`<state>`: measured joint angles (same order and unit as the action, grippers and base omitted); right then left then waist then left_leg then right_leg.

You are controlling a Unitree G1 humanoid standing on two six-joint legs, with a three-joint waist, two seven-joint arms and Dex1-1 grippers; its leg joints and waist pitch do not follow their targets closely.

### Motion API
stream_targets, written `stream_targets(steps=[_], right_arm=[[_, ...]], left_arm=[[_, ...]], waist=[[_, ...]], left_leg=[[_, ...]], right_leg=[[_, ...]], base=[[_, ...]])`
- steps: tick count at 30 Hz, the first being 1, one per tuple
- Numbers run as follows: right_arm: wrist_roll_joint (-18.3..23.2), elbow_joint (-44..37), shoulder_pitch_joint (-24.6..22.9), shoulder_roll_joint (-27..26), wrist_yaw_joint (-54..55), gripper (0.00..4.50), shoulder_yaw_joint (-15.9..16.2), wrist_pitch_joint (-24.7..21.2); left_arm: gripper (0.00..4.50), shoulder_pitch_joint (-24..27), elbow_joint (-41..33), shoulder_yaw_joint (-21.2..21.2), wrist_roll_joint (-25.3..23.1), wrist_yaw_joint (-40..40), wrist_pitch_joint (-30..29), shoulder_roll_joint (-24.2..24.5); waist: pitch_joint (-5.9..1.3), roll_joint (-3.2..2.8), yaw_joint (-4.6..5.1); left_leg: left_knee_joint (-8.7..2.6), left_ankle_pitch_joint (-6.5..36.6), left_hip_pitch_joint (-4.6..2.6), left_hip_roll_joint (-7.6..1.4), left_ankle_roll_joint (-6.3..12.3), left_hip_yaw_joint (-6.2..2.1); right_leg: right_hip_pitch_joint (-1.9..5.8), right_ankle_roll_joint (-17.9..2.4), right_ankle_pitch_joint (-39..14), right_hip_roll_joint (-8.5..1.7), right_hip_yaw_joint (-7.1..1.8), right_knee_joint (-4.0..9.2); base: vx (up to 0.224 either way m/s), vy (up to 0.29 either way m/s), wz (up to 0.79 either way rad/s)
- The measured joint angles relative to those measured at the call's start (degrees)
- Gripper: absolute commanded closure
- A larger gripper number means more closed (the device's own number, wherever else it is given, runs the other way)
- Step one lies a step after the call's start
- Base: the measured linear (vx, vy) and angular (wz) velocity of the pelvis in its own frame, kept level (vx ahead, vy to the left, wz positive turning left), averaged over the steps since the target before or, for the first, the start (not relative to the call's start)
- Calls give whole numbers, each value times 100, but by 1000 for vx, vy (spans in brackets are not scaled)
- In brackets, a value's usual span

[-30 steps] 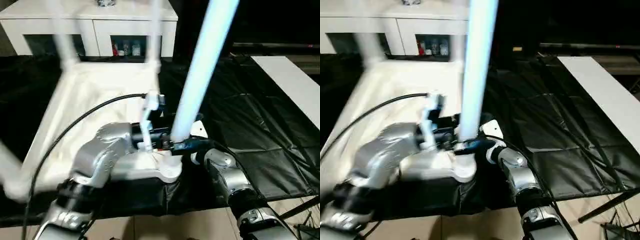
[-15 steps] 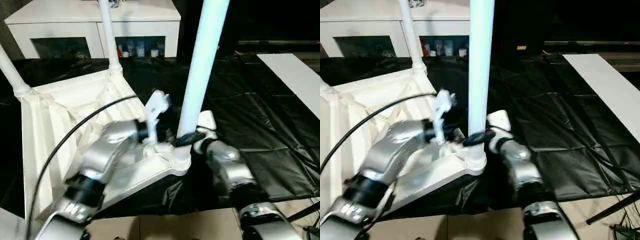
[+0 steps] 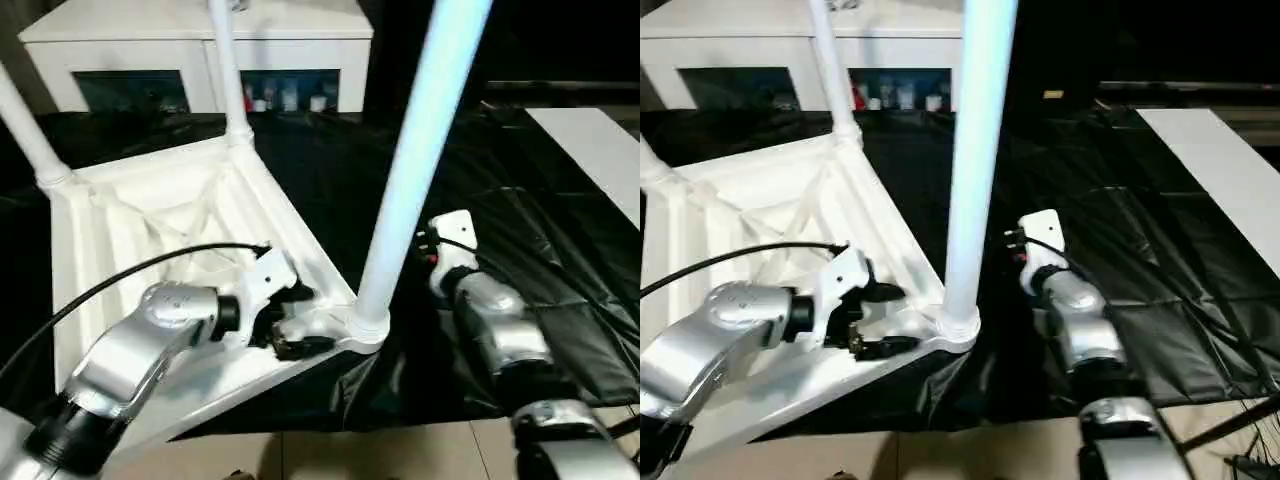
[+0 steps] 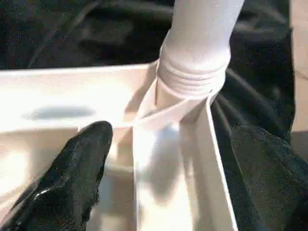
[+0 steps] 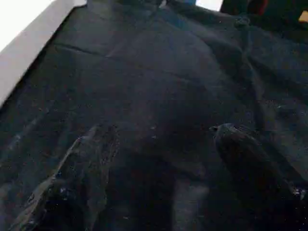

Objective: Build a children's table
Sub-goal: Rotate table base

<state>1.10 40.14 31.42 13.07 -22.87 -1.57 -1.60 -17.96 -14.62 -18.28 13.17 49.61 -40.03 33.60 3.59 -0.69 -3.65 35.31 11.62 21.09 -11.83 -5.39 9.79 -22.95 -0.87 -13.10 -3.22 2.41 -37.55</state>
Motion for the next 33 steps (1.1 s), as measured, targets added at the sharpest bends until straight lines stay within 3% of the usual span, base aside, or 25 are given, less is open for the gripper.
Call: stream_targets(steps=[8, 15, 18, 33], right_arm=[[-197, -649, -526, 401, -435, 82, 275, -463], [-191, -1525, -891, 466, -663, 82, 486, -859], [-183, -1888, -1120, 527, -755, 82, 531, -1105], [-160, -2699, -1444, 608, -770, 82, 599, -1592]], left_arm=[[61, 236, -465, -49, -209, -263, -792, 476], [129, 382, -1070, -7, 34, -357, -1446, 468], [129, 395, -1165, 7, 90, -414, -1673, 399], [3, 376, -1335, 127, 351, -628, -2161, 194]], waist=[[-1, 3, 15], [-3, 7, -2], [-3, 8, -31], [-4, 8, -18]], left_leg=[[-3, -1, 0, -1, -1, -1], [-4, 0, 0, -1, 1, -1], [-4, 2, 1, 1, 3, -1], [-4, 1, 0, 0, 3, -3]], right_leg=[[-2, 1, 0, 2, 0, 0], [1, 1, 0, 2, 1, 8], [5, 2, 0, 1, -1, 15], [6, 6, 3, 2, 1, 16]], base=[[0, 0, 0], [0, 0, 0], [0, 0, 0], [0, 0, 0]])
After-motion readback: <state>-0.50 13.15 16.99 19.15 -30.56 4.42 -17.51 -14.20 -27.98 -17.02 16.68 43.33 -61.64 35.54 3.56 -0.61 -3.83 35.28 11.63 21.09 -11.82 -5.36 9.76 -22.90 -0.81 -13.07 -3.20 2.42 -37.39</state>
